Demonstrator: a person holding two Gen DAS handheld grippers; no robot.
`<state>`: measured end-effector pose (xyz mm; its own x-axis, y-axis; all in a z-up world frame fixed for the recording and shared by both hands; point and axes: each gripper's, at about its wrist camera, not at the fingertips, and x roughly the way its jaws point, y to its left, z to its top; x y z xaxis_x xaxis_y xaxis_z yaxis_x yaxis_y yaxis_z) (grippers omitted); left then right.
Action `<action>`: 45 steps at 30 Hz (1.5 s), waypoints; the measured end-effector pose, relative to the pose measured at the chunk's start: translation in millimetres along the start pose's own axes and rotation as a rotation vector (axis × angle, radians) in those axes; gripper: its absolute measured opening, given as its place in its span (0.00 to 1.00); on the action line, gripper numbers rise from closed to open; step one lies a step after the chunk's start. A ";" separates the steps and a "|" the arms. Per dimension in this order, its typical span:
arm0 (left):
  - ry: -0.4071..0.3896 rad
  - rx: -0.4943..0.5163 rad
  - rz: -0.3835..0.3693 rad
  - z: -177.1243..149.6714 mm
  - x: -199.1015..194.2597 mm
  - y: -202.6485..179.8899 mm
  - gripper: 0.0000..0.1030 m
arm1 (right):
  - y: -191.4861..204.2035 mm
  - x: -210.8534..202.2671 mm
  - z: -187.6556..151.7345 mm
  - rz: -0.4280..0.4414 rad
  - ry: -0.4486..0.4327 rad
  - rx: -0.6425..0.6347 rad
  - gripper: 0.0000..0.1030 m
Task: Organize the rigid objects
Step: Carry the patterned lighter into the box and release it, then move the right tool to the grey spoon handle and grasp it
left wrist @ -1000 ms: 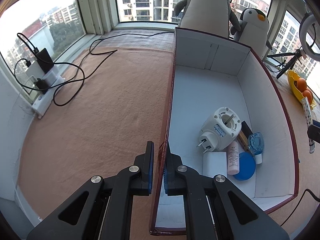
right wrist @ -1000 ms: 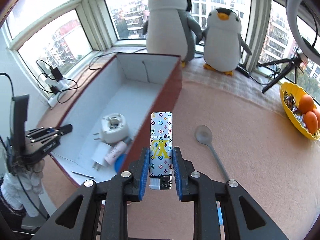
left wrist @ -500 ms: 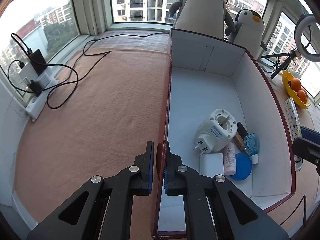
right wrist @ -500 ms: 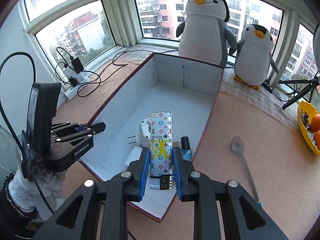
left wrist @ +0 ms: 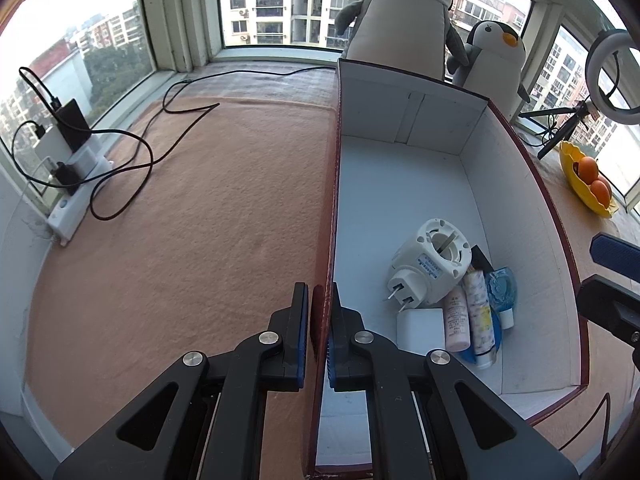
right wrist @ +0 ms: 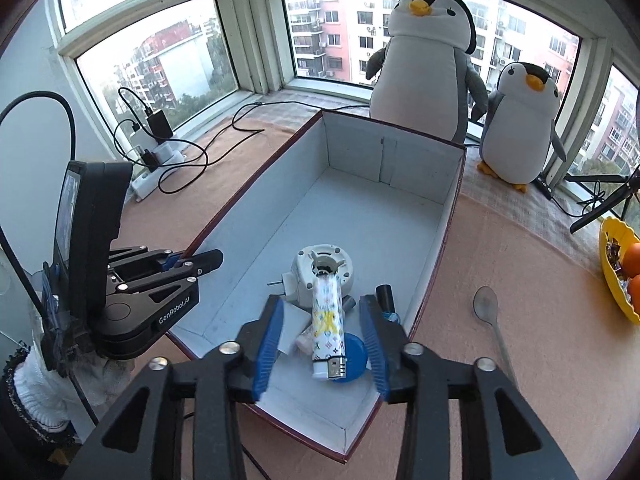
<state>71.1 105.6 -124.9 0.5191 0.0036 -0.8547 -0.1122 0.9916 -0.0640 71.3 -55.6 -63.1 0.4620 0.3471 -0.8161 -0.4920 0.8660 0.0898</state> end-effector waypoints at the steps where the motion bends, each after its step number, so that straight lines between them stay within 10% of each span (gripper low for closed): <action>1: 0.000 0.000 0.001 0.0 0.1 -0.5 0.06 | -1.2 -2.0 0.3 0.003 -0.007 0.003 0.48; 45: -0.002 0.008 0.049 1.3 -4.9 -7.8 0.06 | -149.5 -44.7 -48.3 -0.165 -0.067 0.254 0.63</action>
<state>70.5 98.1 -119.6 0.5145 0.0519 -0.8559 -0.1307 0.9913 -0.0184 88.6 -217.9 -67.6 0.5721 0.2103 -0.7928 -0.2100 0.9719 0.1063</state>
